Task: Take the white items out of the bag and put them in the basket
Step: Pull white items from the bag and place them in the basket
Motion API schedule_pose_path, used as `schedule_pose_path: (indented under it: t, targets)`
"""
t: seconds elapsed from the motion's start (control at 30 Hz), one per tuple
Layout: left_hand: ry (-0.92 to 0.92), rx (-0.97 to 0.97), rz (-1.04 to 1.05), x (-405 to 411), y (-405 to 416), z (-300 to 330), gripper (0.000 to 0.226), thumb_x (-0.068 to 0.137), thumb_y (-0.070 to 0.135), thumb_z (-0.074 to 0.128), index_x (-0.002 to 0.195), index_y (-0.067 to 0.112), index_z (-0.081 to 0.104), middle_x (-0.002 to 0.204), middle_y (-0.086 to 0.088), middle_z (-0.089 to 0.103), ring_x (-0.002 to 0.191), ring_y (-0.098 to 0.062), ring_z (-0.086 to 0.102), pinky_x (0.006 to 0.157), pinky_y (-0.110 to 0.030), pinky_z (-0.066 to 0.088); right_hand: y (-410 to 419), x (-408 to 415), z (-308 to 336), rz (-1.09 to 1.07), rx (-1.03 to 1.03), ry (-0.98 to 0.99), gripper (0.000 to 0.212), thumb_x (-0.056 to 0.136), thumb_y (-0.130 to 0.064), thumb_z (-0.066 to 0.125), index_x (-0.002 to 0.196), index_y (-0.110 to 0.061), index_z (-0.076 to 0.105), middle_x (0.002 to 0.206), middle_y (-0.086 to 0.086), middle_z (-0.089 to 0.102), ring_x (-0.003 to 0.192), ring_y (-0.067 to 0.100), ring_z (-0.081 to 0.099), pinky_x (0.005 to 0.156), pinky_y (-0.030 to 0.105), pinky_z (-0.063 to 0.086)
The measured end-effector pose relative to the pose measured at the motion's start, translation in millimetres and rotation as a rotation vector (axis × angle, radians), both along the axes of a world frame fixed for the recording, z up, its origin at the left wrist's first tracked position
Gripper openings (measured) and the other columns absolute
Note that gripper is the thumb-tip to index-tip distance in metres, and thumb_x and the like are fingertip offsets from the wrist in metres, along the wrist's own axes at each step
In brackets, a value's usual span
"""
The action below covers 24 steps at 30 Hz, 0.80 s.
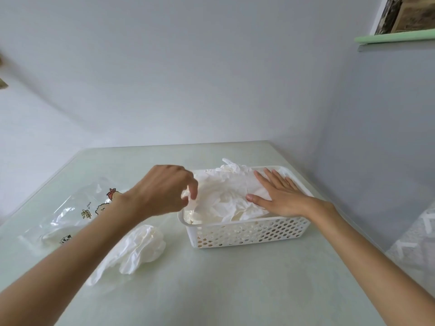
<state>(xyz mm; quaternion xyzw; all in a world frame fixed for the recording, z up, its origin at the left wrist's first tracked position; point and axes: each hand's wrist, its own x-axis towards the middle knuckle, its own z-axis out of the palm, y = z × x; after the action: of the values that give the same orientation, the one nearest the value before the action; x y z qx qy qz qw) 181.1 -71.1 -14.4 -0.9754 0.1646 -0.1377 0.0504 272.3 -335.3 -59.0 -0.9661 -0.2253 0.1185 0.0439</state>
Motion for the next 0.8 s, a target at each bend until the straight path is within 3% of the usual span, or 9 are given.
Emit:
schedule_pose_path:
  t: [0.1, 0.17, 0.23, 0.27, 0.33, 0.37, 0.53, 0.73, 0.8]
  targets:
    - [-0.073, -0.426, 0.058, -2.2, 0.3, 26.5, 0.019, 0.076, 0.037, 0.053, 0.085, 0.036, 0.069, 0.088, 0.019, 0.066, 0.086, -0.003, 0.06, 0.078, -0.027, 0.046, -5.0, -5.1, 12.7, 0.008, 0.094, -0.039, 0.075, 0.092, -0.066, 0.02, 0.149, -0.034, -0.018, 0.156, -0.008, -0.027, 0.142, 0.009, -0.026, 0.118, 0.038, -0.013]
    - [-0.121, -0.575, 0.006, 8.0, -10.2, 36.2, 0.027, 0.081, 0.042, 0.046, 0.094, 0.037, 0.069, 0.102, 0.02, 0.066, 0.091, -0.003, 0.061, 0.086, -0.03, 0.047, -7.2, -9.2, 24.5, 0.018, 0.243, -0.104, 0.064, 0.099, -0.053, 0.02, 0.15, -0.034, -0.014, 0.158, -0.01, -0.021, 0.143, 0.007, -0.022, 0.117, 0.036, -0.012]
    - [0.041, -0.461, -0.031, 27.1, -28.0, 28.5, 0.042, 0.09, 0.056, 0.051, 0.128, 0.039, 0.054, 0.141, 0.016, 0.047, 0.125, -0.007, 0.048, 0.108, -0.035, 0.037, -1.2, -9.5, 29.0, 0.062, 0.325, -0.139, 0.057, 0.102, -0.045, 0.019, 0.15, -0.035, -0.011, 0.158, -0.011, -0.019, 0.143, 0.005, -0.02, 0.118, 0.036, -0.011]
    - [0.179, -0.339, -0.033, 36.4, -38.9, 16.7, 0.067, 0.086, 0.064, 0.052, 0.145, 0.036, 0.035, 0.156, 0.012, 0.026, 0.14, -0.009, 0.029, 0.116, -0.037, 0.024, 4.6, -10.3, 27.4, 0.096, 0.299, -0.102, 0.057, 0.103, -0.045, 0.018, 0.15, -0.035, -0.011, 0.158, -0.011, -0.02, 0.143, 0.005, -0.021, 0.118, 0.037, -0.012]
    - [0.369, -0.135, -0.038, 52.0, -52.9, -14.4, 0.103, 0.077, 0.075, 0.052, 0.153, 0.03, 0.0, 0.161, 0.008, -0.009, 0.148, -0.011, -0.005, 0.119, -0.038, 0.001, 13.8, -9.5, 13.8, 0.134, 0.154, 0.011, 0.064, 0.098, -0.056, 0.02, 0.15, -0.036, -0.013, 0.156, -0.01, -0.024, 0.142, 0.007, -0.025, 0.117, 0.038, -0.013]
    - [0.41, -0.092, -0.024, 57.1, -54.1, -27.5, 0.11, 0.074, 0.078, 0.051, 0.153, 0.029, -0.009, 0.16, 0.007, -0.016, 0.147, -0.01, -0.012, 0.119, -0.038, -0.004, 14.7, -6.4, 5.8, 0.131, 0.088, 0.055, 0.07, 0.094, -0.063, 0.021, 0.15, -0.037, -0.013, 0.156, -0.011, -0.026, 0.142, 0.008, -0.025, 0.116, 0.037, -0.013]
    - [0.587, -0.038, 0.101, 57.4, -42.6, -41.7, 0.112, 0.073, 0.085, 0.04, 0.151, 0.028, -0.018, 0.158, 0.013, -0.02, 0.146, -0.007, -0.016, 0.119, -0.037, -0.009, 2.6, 3.0, 3.7, 0.064, -0.028, 0.2, 0.095, 0.077, -0.081, 0.03, 0.148, -0.04, -0.018, 0.155, -0.012, -0.027, 0.143, 0.009, -0.025, 0.117, 0.039, -0.011]
    - [0.656, 0.084, 0.182, 59.2, -51.6, -50.0, 0.105, 0.081, 0.079, 0.038, 0.15, 0.026, -0.021, 0.157, 0.011, -0.024, 0.146, -0.008, -0.017, 0.12, -0.041, -0.007, 5.6, 15.0, -12.4, 0.053, -0.132, 0.231, 0.104, 0.073, -0.083, 0.034, 0.148, -0.035, -0.02, 0.156, -0.01, -0.026, 0.144, 0.008, -0.022, 0.118, 0.044, -0.008]
    - [0.639, 0.093, 0.189, 60.3, -54.7, -47.7, 0.106, 0.081, 0.078, 0.04, 0.151, 0.025, -0.018, 0.158, 0.01, -0.021, 0.146, -0.009, -0.015, 0.12, -0.043, -0.007, 4.1, 16.7, -12.9, 0.043, -0.079, 0.228, 0.103, 0.076, -0.081, 0.038, 0.149, -0.035, -0.017, 0.157, -0.011, -0.023, 0.145, 0.009, -0.018, 0.119, 0.043, -0.005]
